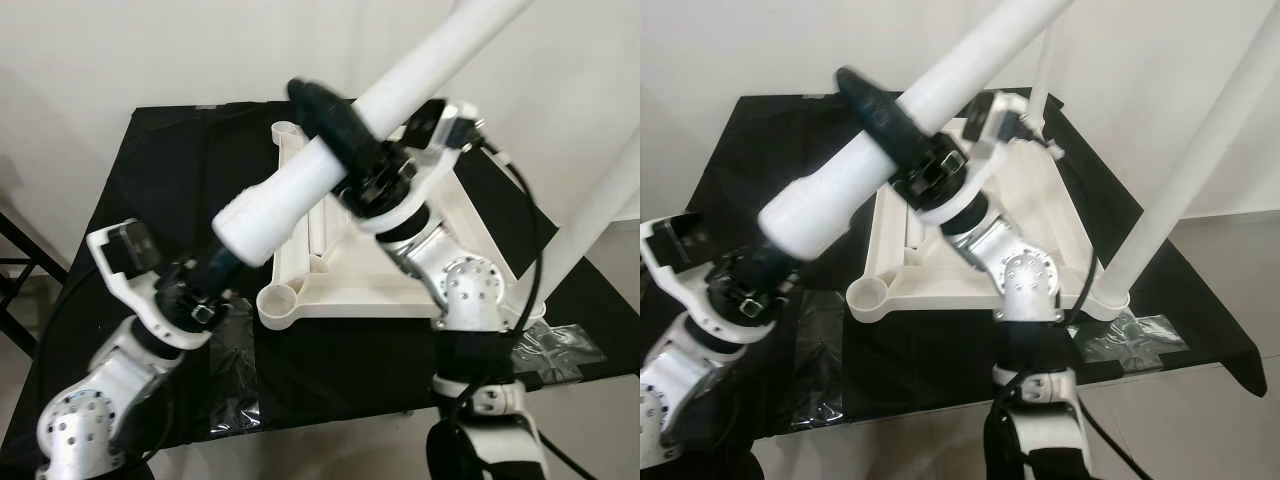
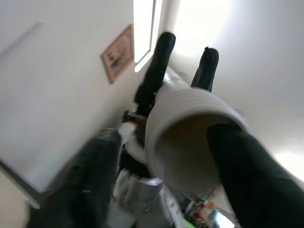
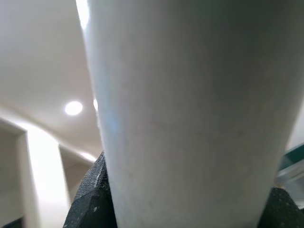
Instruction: Building children table
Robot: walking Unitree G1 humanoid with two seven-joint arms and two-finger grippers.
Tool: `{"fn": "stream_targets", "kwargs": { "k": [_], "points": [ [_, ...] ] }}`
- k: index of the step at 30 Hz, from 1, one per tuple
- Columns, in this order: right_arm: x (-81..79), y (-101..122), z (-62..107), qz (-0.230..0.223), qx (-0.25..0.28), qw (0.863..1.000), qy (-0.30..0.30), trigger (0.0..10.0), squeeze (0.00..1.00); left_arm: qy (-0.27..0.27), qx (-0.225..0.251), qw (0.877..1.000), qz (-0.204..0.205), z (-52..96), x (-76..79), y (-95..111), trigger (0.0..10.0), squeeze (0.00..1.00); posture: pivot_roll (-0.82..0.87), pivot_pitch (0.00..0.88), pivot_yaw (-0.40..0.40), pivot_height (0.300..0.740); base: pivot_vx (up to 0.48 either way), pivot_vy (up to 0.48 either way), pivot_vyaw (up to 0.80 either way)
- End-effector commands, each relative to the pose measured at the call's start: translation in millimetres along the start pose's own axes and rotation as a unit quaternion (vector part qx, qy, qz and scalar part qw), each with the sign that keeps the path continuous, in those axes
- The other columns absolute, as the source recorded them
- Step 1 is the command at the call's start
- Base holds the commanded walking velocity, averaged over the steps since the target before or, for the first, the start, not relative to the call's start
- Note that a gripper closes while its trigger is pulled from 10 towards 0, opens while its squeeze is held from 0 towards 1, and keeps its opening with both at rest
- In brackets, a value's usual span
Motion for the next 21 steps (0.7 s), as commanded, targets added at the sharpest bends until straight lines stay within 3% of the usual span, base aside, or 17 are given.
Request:
{"fn": "stream_targets", "kwargs": {
  "k": [1, 3, 6, 9, 10, 11, 12, 13, 14, 15, 16, 17, 18, 21],
  "points": [
    [2.2, 16, 4.7, 0.027, 0.02, 0.999, -0.019, 0.0, 0.0, -0.002, -0.002, 1.0, -0.013, 7.7, 5.9, 9, 10.0, 1.0, 0.07, 0.023, -0.042, 0.74, 0.0, 0.0, 0.0],
    [2.6, 21, 6.2, 0.036, 0.025, 0.999, -0.025, 0.0, 0.0, 0.004, -0.009, 1.0, -0.02, 13.4, 6.1, 11, 10.0, 1.0, 0.07, 0.023, -0.042, 0.74, 0.0, 0.0, 0.0],
    [5.6, 33, 8.7, 0.071, 0.034, 0.996, -0.049, 0.0, 0.0, 0.052, -0.024, 0.996, -0.063, 29.2, -3.3, 20, 10.0, 1.0, 0.07, 0.027, -0.042, 0.74, 0.0, 0.0, 0.0],
    [30.4, 21, 12.7, 0.153, -0.03, 0.978, -0.135, 0.0, 0.0, 0.169, -0.038, 0.973, -0.153, 38.9, -35.7, 34, 10.0, 1.0, 0.07, 0.031, -0.039, 0.74, 0.0, 0.0, 0.0],
    [40.8, 14, 16.1, 0.186, -0.061, 0.966, -0.167, 0.5, 0.0, 0.211, -0.043, 0.96, -0.179, 41.8, -48.0, 38, 10.0, 1.0, 0.07, 0.031, -0.039, 0.74, 0.0, 0.0, 0.0],
    [40.8, 14, 16.1, 0.186, -0.061, 0.966, -0.167, 0.5, 0.0, 0.211, -0.043, 0.96, -0.179, 41.8, -48.0, 38, 10.0, 1.0, 0.07, 0.031, -0.039, 0.74, 0.0, 0.0, 0.0],
    [52.8, 2, 22.1, 0.224, -0.102, 0.949, -0.198, 10.0, 0.0, 0.278, -0.052, 0.934, -0.218, 46.0, -67.0, 45, 10.0, 0.54, 0.07, 0.039, -0.038, 0.74, 0.0, 0.0, 0.0],
    [56.0, -3, 24.5, 0.234, -0.115, 0.943, -0.205, 10.0, 0.0, 0.305, -0.056, 0.921, -0.236, 47.6, -74.3, 49, 10.0, 0.54, 0.07, 0.039, -0.038, 0.74, 0.0, 0.0, 0.0],
    [56.0, -3, 24.5, 0.234, -0.115, 0.943, -0.205, 10.0, 0.0, 0.305, -0.056, 0.921, -0.236, 47.6, -74.3, 49, 10.0, 0.54, 0.07, 0.039, -0.038, 0.74, 0.0, 0.0, 0.0],
    [59.7, -10, 27.5, 0.245, -0.134, 0.936, -0.214, 10.0, 0.0, 0.336, -0.058, 0.906, -0.252, 48.9, -82.0, 53, 10.0, 0.0, 0.07, 0.045, -0.036, 0.74, 0.0, 0.0, 0.0],
    [69.5, -30, 36.3, 0.299, -0.202, 0.903, -0.233, 10.0, 0.0, 0.393, -0.056, 0.877, -0.27, 48.3, -95.2, 61, 10.0, 0.0, 0.07, 0.049, -0.034, 0.74, 0.0, 0.0, 0.0],
    [71.8, -36, 39.1, 0.312, -0.222, 0.894, -0.235, 10.0, 0.0, 0.405, -0.056, 0.87, -0.275, 47.7, -97.7, 63, 10.0, 0.0, 0.07, 0.049, -0.034, 0.74, 0.0, 0.0, 0.0],
    [71.8, -36, 39.1, 0.312, -0.222, 0.894, -0.235, 10.0, 0.0, 0.405, -0.056, 0.87, -0.275, 47.7, -97.7, 63, 10.0, 0.0, 0.07, 0.049, -0.034, 0.74, 0.0, 0.0, 0.0],
    [73.7, -50, 44.7, 0.313, -0.252, 0.886, -0.233, 10.0, 0.0, 0.417, -0.109, 0.836, -0.34, 41.4, -100.5, 58, 10.0, 0.0, 0.07, 0.074, -0.035, 0.74, 0.0, 0.0, 0.0]
  ]
}}
Point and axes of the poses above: a point about 5 cm out from each wrist's last joint towards the gripper, its own z axis pointing back from the gripper into the wrist, its own y axis along the axis of the wrist's last joint, x = y × z, the point moved 5 cm from there along -z, pointing out of the wrist towards the gripper, and after that the axes turned 11 degrees about -z, right-handed, at the moved point
